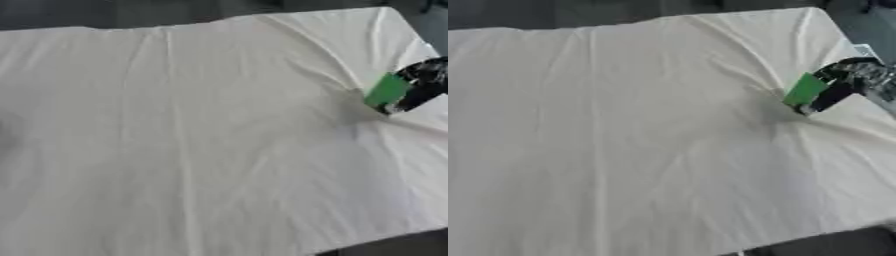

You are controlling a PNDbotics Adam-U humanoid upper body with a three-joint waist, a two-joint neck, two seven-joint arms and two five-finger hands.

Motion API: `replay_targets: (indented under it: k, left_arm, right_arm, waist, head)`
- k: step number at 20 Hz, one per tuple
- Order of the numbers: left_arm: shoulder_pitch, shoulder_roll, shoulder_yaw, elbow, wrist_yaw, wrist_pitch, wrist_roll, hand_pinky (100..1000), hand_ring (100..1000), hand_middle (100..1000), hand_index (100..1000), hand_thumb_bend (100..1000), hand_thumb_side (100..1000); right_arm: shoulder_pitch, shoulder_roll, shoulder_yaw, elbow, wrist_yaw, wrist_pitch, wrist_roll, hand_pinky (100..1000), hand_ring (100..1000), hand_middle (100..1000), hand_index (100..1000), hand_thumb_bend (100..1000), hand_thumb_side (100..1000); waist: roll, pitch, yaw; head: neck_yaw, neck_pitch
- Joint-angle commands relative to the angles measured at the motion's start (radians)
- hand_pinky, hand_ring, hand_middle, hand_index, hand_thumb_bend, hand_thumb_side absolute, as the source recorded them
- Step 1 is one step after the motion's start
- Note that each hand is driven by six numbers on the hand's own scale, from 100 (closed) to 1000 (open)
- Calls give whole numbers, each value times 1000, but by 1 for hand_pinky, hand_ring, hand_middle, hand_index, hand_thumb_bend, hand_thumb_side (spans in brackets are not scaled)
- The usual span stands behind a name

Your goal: Pick up the objects with one hand, pass them to the other hand, and then place them into the box on the other side of the table.

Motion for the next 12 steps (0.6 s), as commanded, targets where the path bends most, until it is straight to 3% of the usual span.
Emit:
replay_targets:
  k: [1,5,12]
  left_arm:
    - [-2,14,9,-9,-6,1,1,825,814,776,712,100,862]
    - [-1,12,5,-6,-7,2,0,824,814,776,711,100,867]
    - [-3,8,-2,-2,-9,5,-6,823,812,775,710,100,868]
  right_arm:
    - [9,-50,-48,-61,6,2,-54,953,887,827,887,397,100]
    - [32,-62,-51,-99,36,40,-93,991,902,840,897,404,122]
    - [18,-48,-35,-89,76,66,-74,996,905,846,898,396,124]
  waist:
    - [-2,-15,-2]
    - [-4,-13,-4]
    - [-3,-10,-4]
  head:
    - [-11,-2]
    - [-17,-5]
    - [-17,-10]
